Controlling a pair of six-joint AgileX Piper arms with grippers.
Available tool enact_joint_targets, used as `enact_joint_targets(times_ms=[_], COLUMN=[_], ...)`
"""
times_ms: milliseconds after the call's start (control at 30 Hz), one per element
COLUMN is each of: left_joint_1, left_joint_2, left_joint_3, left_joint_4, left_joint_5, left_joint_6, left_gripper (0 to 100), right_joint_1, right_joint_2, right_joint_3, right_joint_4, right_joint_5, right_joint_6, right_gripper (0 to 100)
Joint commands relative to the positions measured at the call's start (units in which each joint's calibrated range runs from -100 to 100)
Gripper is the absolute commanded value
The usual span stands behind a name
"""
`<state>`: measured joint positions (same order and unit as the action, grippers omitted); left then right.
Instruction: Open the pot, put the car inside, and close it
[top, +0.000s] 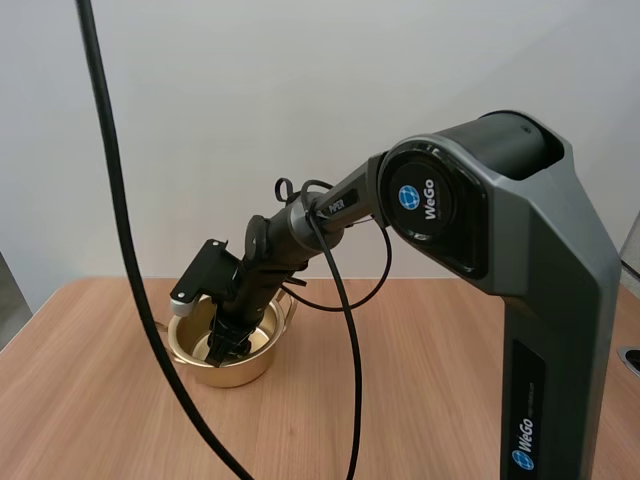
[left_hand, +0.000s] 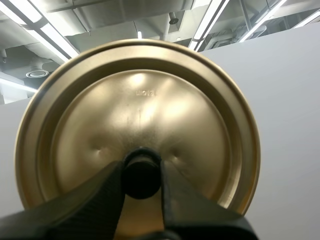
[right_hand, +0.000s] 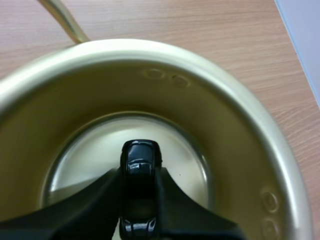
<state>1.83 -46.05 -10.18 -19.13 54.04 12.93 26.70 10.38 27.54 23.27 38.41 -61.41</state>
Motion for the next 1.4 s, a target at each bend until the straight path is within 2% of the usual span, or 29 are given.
enact_joint_targets(times_ms=[0,400,533,667,800,833,867,900,933,967,1067,1133,1200,1233,1367], left_joint_1=[-0.01,-0.01,-0.01,-0.01,-0.01,-0.01,-0.01,-0.01,-0.01,-0.01,-0.01,-0.01,-0.01,-0.01,-0.01], left_joint_2=[-0.02,-0.02,-0.02,-0.02,-0.02,-0.02,-0.02,-0.02,-0.02,-0.02,-0.15,-0.67,-0.88,-0.88,-0.92], left_joint_3=[-0.03,-0.03,-0.03,-0.03,-0.03,-0.03,-0.03,-0.03,-0.03,-0.03,-0.03,-0.03,-0.03,-0.03,0.42], left_joint_4=[-0.05,-0.05,-0.05,-0.05,-0.05,-0.05,-0.05,-0.05,-0.05,-0.39,-1.54,-2.8,-2.8,-2.8,-1.83], left_joint_5=[1.23,1.23,1.04,1.04,1.04,1.04,1.04,1.04,1.04,1.04,1.04,1.04,1.42,1.82,3.87], left_joint_6=[-0.07,-0.07,-0.07,-0.07,0.02,0.02,0.02,0.02,0.02,-0.07,-0.08,-0.08,-0.08,0.23,0.8], left_gripper=[0,0,0,0,0,0,0,0,0,0,0,0,0,0,0], right_joint_1=[0.04,0.04,0.04,-0.53,-1.85,-2.66,-4.94,-5.98,-7.35,-8.87,-13.19,-17.42,-19.56,-22.34,-27.91], right_joint_2=[-0.03,-1.67,-5.52,-13.62,-18.51,-20.51,-24.89,-26.49,-28.39,-30.31,-34.76,-39.15,-41.0,-43.2,-48.47], right_joint_3=[-0.04,-0.04,-0.04,-0.61,-0.61,-0.61,-0.61,-0.61,-0.61,-0.61,-0.61,-0.61,-0.61,-0.61,0.17], right_joint_4=[0.0,0.0,0.0,0.0,0.0,0.0,0.0,0.0,0.0,0.0,0.0,0.0,0.54,1.93,7.19], right_joint_5=[-0.96,-1.97,-3.32,-3.22,-3.22,-3.22,-3.22,-3.22,-3.22,-3.05,-2.85,-2.85,-2.85,-2.85,-3.19], right_joint_6=[-0.09,-0.09,-0.09,1.5,3.1,3.98,5.54,5.88,6.13,6.78,8.1,8.98,9.64,10.57,11.09], right_gripper=[63,64,64,63,58,51,27,12,3,0,0,0,0,0,0])
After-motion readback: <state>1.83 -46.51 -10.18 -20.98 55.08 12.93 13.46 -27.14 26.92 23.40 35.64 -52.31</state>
